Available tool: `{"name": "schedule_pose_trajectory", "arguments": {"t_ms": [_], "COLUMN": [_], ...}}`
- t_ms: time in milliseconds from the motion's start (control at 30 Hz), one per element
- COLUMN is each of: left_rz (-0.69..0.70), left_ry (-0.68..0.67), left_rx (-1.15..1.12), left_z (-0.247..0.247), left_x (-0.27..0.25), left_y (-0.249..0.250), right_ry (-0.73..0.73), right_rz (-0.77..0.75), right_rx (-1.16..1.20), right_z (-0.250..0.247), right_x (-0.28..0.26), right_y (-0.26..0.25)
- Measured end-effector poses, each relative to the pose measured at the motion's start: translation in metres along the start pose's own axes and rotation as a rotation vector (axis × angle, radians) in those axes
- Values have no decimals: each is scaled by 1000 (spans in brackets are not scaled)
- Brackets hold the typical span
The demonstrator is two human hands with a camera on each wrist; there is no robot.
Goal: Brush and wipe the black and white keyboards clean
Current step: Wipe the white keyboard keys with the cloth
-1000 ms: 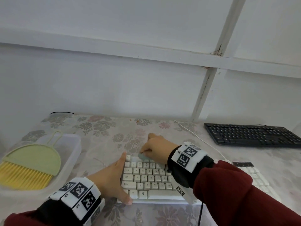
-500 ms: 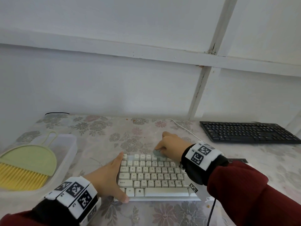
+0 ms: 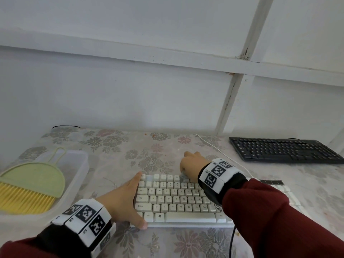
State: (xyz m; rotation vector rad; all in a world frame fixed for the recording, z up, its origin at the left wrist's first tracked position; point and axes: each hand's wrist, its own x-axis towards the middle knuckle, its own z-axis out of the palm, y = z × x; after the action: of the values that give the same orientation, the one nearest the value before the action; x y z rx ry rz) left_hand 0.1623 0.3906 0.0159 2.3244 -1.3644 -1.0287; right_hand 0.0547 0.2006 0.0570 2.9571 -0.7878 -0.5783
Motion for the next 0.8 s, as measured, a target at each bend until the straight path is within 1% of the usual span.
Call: {"name": "schedule_pose_trajectory", "arguments": {"t_ms": [67, 133, 200, 267, 333, 367, 433, 533, 667, 733, 800], "left_rz": [-4, -7, -6, -8, -14, -16, -18, -15, -16, -19, -20], "left_ry": [0, -7, -12, -17, -17, -19, -18, -11, -19, -18, -18], "left_rx": [1, -4, -12, -9, 0, 1, -6, -7, -3, -3, -4], "left_z": [0, -1, -1, -1, -1, -1, -1, -1, -1, -1, 0], "left_x": [0, 0, 0, -1, -1, -1, -1, -1, 0, 1, 1], "left_y": [0, -1, 0, 1, 2, 3, 2, 3, 2, 0, -1], "right_ry": [9, 70, 100, 65, 56, 77, 107, 108, 163, 164, 118], "right_rz": [35, 73, 43, 4, -35, -38, -6, 71, 99, 60, 4], "right_rx": [89, 194, 268, 314, 319, 324, 333, 287, 294, 315, 290], "right_z": [-3, -8, -10, -4, 10, 15, 17, 15, 9, 6, 6], "right_x": [3, 0, -11, -24, -30, -31, -30, -24, -31, -39, -48], "right_y": [7, 16, 23, 27, 31, 35, 42, 51, 71, 78, 77]}}
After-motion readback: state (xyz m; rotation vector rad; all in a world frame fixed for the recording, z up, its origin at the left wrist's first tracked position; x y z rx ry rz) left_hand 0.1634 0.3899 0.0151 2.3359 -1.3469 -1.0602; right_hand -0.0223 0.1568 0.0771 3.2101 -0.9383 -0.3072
